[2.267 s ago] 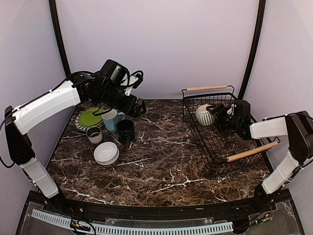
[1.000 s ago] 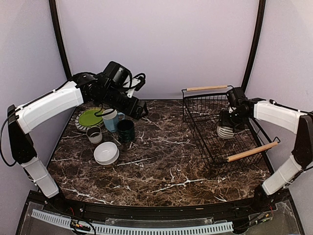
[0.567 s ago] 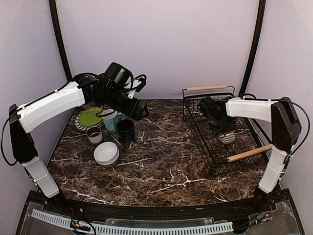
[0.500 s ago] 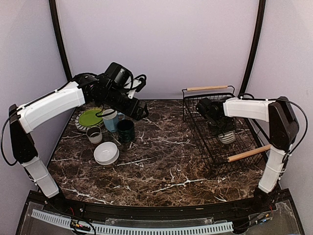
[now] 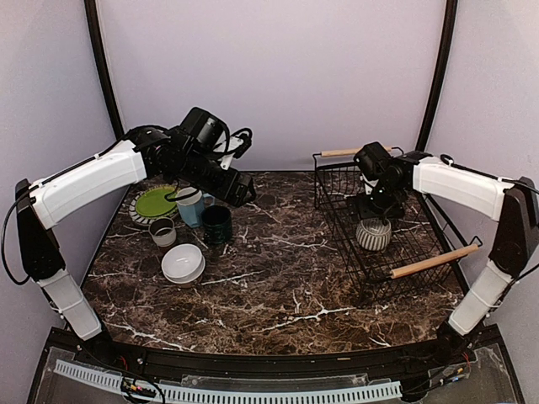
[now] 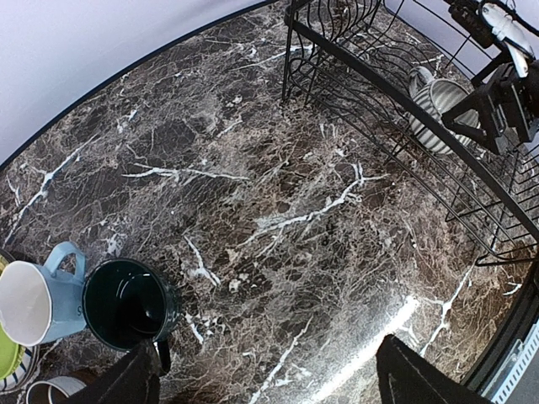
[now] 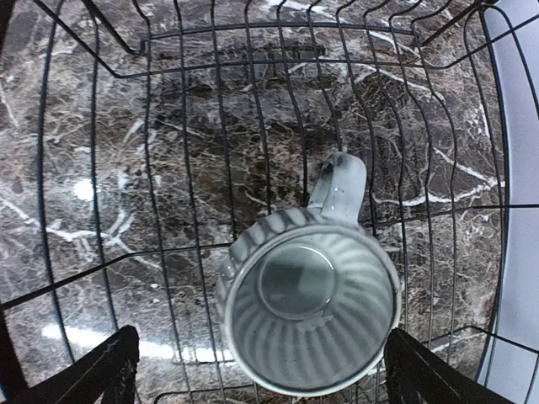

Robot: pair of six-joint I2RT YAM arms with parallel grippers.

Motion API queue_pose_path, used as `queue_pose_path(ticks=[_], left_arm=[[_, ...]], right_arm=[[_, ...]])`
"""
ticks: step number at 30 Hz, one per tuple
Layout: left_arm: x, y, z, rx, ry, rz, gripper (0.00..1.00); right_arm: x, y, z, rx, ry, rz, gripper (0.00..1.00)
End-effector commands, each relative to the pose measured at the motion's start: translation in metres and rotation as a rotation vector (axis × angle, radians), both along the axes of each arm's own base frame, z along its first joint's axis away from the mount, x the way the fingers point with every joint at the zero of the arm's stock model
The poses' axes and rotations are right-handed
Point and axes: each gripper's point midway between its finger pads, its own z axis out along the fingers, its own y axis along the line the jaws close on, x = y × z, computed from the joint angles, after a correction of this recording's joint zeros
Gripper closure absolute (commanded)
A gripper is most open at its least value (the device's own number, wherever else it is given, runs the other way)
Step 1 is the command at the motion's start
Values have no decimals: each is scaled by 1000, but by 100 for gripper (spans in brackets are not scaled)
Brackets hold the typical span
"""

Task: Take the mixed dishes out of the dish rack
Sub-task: Place the cup on the dish rack, then grab the cup from the dish rack.

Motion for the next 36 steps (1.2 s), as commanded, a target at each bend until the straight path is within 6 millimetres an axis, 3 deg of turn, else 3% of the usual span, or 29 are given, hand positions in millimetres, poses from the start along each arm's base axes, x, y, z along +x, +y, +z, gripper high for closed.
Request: queue_pose_path(ticks=[1, 4, 7, 17, 22, 26, 30, 36], left_arm=[[-2, 1, -6, 16, 18, 0, 12], [-4, -1, -5, 7, 27, -7, 12], [-5, -2, -5, 4, 30, -8, 12], [-4, 1, 0, 5, 16, -3, 12], [-4, 1, 0, 5, 12, -3, 12], [-4, 2, 0, 6, 11, -3, 12], [-4, 2, 2, 4, 7, -1, 12], [-5, 4, 9, -4, -10, 6, 12]], right_arm=[[0, 7, 28, 181, -43, 12, 1], [4, -12, 37, 248, -79, -42, 2], [10, -30, 32, 295, -80, -87, 14], [24, -68, -44, 164, 87, -184, 46], [30, -69, -60, 155, 94, -202, 62], [34, -72, -54, 140, 60, -213, 81], [37, -75, -32, 144, -2, -217, 98], [41, -82, 26, 155, -169, -221, 100]])
